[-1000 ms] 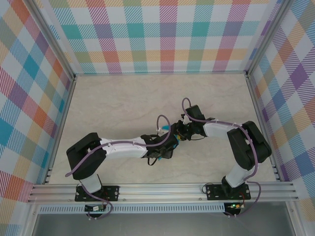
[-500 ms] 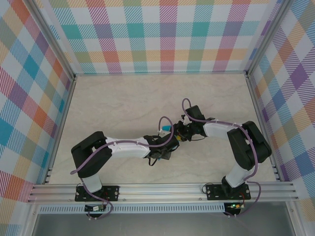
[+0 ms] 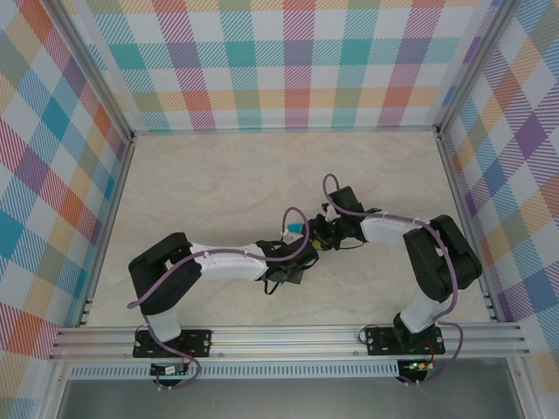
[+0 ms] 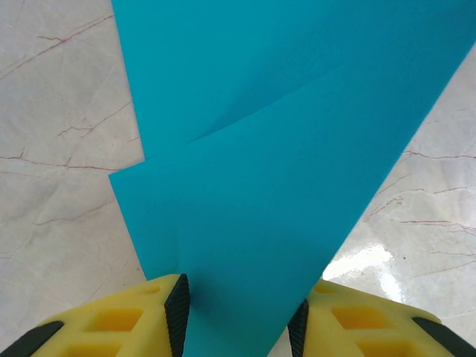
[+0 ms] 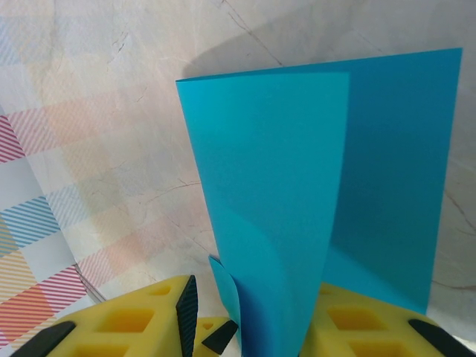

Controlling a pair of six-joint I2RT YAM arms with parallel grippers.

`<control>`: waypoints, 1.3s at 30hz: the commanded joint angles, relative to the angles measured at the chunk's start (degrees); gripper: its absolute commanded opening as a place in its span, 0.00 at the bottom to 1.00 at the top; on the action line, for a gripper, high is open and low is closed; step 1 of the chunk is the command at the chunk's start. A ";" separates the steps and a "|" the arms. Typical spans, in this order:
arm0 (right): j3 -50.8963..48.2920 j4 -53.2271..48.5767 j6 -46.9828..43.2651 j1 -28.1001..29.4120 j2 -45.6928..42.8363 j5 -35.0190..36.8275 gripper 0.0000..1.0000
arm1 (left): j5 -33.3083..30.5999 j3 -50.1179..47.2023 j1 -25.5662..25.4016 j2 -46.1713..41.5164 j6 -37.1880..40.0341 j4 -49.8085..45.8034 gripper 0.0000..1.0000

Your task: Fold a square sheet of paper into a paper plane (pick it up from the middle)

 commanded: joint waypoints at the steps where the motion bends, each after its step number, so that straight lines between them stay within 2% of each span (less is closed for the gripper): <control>1: 1.71 -1.23 -0.56 -0.26 -1.48 0.23 0.37 | -1.67 1.30 -0.52 0.53 1.47 -0.08 0.40; 10: 2.09 -1.92 -0.62 -0.26 -2.32 0.49 0.37 | -2.65 1.81 -0.52 0.13 2.70 -0.89 0.25; 22: 0.18 -9.20 -3.26 -1.46 -9.33 6.62 0.40 | -0.60 0.93 -0.08 -1.65 4.35 1.43 0.11; 32: -1.22 -11.72 -3.60 -2.84 -13.17 8.65 0.44 | 0.41 0.71 0.09 -2.02 5.78 1.71 0.08; 39: -2.78 -12.54 -2.98 -2.92 -15.61 8.97 0.46 | 7.57 -1.20 2.31 -3.18 6.89 6.62 0.08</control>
